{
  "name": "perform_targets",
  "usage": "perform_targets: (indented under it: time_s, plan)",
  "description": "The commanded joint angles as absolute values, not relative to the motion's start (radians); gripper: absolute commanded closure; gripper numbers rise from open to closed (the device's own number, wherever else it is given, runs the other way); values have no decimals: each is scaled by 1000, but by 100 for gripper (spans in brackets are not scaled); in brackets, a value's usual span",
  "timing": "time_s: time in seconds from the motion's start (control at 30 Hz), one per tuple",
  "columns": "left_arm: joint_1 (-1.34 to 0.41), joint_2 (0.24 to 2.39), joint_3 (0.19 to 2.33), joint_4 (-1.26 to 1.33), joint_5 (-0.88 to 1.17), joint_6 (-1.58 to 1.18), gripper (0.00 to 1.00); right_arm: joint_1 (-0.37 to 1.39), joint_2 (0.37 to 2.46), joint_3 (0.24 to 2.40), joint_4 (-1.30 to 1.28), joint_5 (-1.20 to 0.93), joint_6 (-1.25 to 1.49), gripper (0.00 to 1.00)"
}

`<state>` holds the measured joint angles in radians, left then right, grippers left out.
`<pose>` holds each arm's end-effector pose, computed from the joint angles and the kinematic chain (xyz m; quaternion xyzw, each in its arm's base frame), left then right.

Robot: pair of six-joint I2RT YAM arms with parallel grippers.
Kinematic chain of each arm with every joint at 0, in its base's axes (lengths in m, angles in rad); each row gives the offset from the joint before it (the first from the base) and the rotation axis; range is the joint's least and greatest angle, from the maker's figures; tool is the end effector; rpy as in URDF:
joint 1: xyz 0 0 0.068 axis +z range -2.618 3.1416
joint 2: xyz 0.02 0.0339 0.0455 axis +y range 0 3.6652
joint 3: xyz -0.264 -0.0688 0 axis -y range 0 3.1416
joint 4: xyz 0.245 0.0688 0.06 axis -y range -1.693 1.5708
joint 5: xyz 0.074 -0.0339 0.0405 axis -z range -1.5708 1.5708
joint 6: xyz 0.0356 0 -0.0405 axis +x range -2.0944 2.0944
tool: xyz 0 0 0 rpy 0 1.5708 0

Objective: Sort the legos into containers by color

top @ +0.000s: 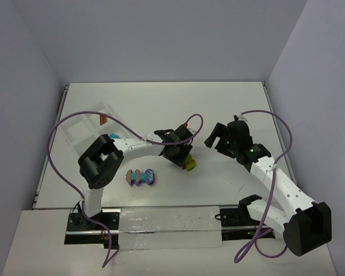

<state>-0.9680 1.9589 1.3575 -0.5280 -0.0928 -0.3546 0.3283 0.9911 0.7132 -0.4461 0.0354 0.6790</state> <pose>0.2310 -0.3298 0.1698 0.2846 0.9323 -0.0986 0.2004 0.1988 0.0664 0.2523 0.1662 0.8963 0.1841 0.3676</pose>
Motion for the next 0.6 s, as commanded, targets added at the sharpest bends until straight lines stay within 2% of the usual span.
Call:
perform_targets:
  time_s: [0.0, 0.17, 0.23, 0.4, 0.57]
  plan:
    - [-975, 1974, 1393, -474, -126, -337, 45, 322, 994, 721, -413, 30, 668, 10]
    - [-979, 1965, 1395, -460, -123, -325, 41, 322, 986, 713, -411, 28, 669, 11]
    - [-987, 1964, 1402, -466, -119, -317, 30, 322, 986, 710, -412, 29, 670, 11]
    - [-1014, 1976, 1425, -501, -144, -313, 17, 322, 986, 707, -408, 25, 667, 11]
    - [-1014, 1993, 1423, -491, -169, -329, 21, 322, 988, 706, -405, 20, 666, 11]
